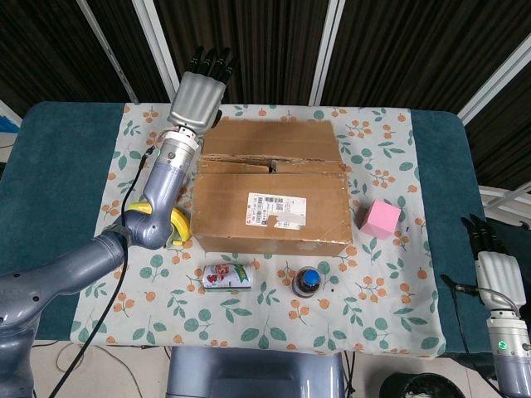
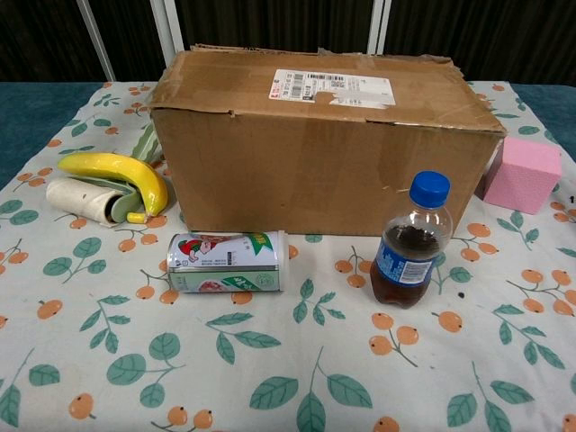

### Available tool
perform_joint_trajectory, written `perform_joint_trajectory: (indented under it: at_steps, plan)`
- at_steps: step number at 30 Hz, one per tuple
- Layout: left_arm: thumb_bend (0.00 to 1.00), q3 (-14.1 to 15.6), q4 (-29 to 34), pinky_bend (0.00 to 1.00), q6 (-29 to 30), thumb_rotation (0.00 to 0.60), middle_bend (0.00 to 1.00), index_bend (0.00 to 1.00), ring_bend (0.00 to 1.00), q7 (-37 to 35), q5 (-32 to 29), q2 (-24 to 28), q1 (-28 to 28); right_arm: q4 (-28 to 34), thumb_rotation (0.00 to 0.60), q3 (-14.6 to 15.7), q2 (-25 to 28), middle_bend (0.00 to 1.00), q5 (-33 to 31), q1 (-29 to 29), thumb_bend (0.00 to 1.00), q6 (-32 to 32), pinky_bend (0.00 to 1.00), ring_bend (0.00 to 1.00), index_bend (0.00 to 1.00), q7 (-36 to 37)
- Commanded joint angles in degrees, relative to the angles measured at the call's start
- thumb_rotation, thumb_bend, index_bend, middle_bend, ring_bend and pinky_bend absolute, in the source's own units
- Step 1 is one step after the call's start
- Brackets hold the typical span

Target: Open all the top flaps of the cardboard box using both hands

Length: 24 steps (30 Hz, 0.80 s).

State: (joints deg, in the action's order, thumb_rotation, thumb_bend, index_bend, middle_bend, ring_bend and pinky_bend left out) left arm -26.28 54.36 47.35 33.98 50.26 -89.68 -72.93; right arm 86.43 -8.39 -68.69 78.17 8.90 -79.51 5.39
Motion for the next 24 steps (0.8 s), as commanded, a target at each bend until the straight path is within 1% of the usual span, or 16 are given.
perform_joint_trajectory:
  at_steps: [1,3,4,5,7,9,12,16,24]
  plan:
    - [0.43,0.48,4.27,0.14,0.55,0.600,0.01,0.00,0.02,-1.69,-0.09,1.85,1.54,0.01,0.600,0.05,0.04,0.00,0.14,0.01,0.17,0.05,0.20,0.00,0.00,0.18]
    - [0.59,0.80,7.86,0.23,-0.10,0.600,0.10,0.05,0.09,-2.61,-0.48,3.63,2.68,0.01,0.600,0.11,0.05,0.00,0.22,0.03,0.17,0.13,0.20,0.00,0.00,0.34]
    - [0.64,1.07,10.17,0.27,-0.75,0.600,0.14,0.08,0.13,-3.05,-0.77,4.92,3.33,0.01,0.600,0.15,0.05,0.00,0.24,0.05,0.17,0.23,0.20,0.00,0.00,0.42]
    - [0.70,1.29,11.70,0.32,-1.28,0.600,0.20,0.14,0.18,-3.27,-0.94,5.87,3.73,0.03,0.600,0.18,0.05,0.00,0.26,0.06,0.17,0.29,0.20,0.00,0.00,0.48]
    - [0.78,2.39,16.01,0.39,-3.23,0.600,0.29,0.25,0.26,-3.45,-1.21,8.87,4.71,0.10,0.600,0.21,0.04,0.00,0.31,0.10,0.17,0.39,0.20,0.00,0.00,0.55]
    - [0.84,3.30,18.71,0.44,-3.94,0.600,0.38,0.33,0.33,-3.21,-1.17,10.78,5.24,0.15,0.600,0.24,0.03,0.00,0.36,0.11,0.17,0.42,0.20,0.00,0.00,0.57]
    - [0.88,4.63,21.95,0.47,-4.83,0.600,0.43,0.38,0.38,-3.33,-1.61,12.65,5.89,0.28,0.600,0.23,0.04,0.00,0.19,0.12,0.17,0.59,0.20,0.00,0.00,0.68]
    - [0.89,6.53,24.26,0.49,-6.30,0.600,0.46,0.41,0.40,-3.27,-2.64,13.76,6.04,0.48,0.600,0.17,0.13,0.00,-0.05,0.07,0.17,0.72,0.20,0.00,0.00,0.88]
    - [0.90,9.23,25.12,0.49,-5.76,0.600,0.47,0.42,0.41,-3.31,-4.64,12.29,5.91,0.73,0.600,0.02,0.34,0.00,-0.47,-0.02,0.17,0.87,0.20,0.00,0.00,1.24]
